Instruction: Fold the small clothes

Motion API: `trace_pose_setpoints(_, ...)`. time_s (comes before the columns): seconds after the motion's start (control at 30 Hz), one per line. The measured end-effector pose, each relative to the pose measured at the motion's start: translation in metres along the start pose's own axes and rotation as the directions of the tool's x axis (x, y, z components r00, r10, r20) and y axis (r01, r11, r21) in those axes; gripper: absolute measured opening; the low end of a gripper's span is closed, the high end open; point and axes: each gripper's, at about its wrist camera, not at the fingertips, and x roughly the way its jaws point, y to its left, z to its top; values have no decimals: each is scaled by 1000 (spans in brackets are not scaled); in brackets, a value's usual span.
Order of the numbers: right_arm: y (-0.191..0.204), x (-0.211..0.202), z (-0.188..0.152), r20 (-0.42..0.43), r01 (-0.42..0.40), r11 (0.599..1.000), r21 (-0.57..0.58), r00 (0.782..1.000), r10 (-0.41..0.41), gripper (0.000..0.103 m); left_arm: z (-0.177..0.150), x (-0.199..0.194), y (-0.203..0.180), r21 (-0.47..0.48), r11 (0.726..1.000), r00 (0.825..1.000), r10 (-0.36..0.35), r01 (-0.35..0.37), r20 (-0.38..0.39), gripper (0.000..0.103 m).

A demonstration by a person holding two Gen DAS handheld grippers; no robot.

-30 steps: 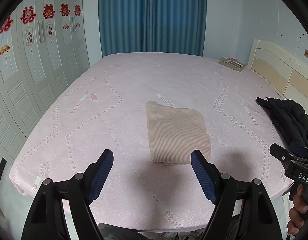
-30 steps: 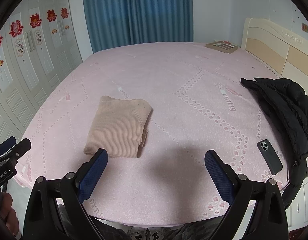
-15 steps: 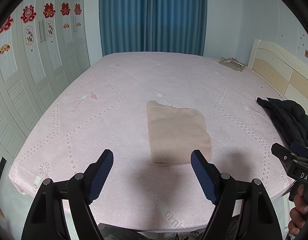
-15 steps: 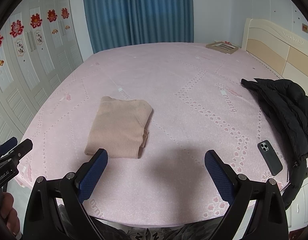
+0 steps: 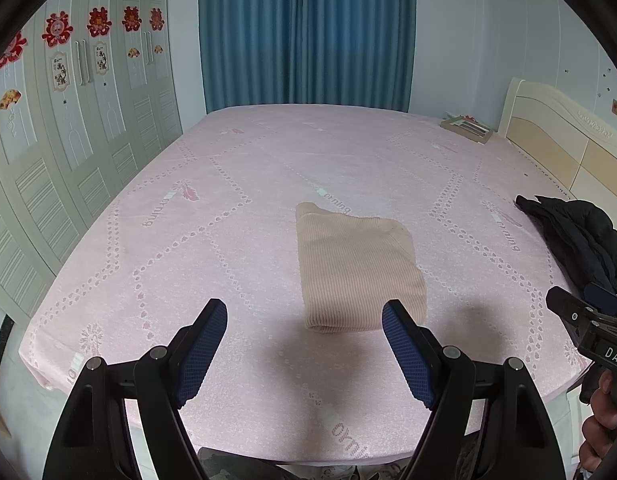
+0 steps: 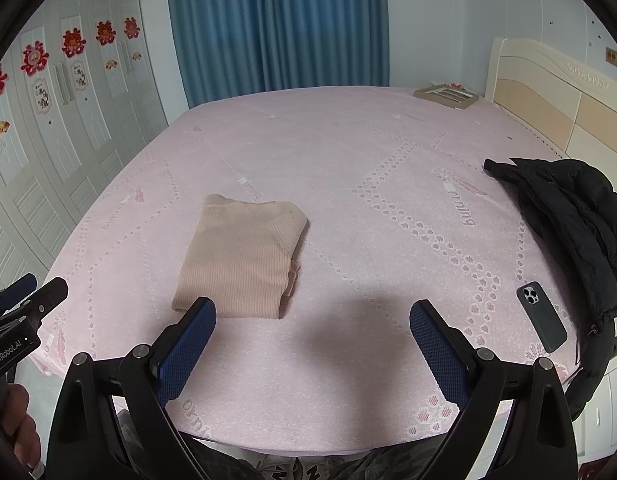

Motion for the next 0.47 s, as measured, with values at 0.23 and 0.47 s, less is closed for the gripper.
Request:
trace_pose_setpoints(0.23, 1, 0, 2, 2, -5, 1000, 0, 1000, 5, 96, 1, -1, 0, -5, 1000, 1000, 2, -2, 5, 79)
trace_pose_setpoints(0.47, 3, 2, 3, 1, -10, 1000, -4, 1000, 10, 96, 5, -2, -1, 0, 1000, 1000, 1, -1, 30, 79)
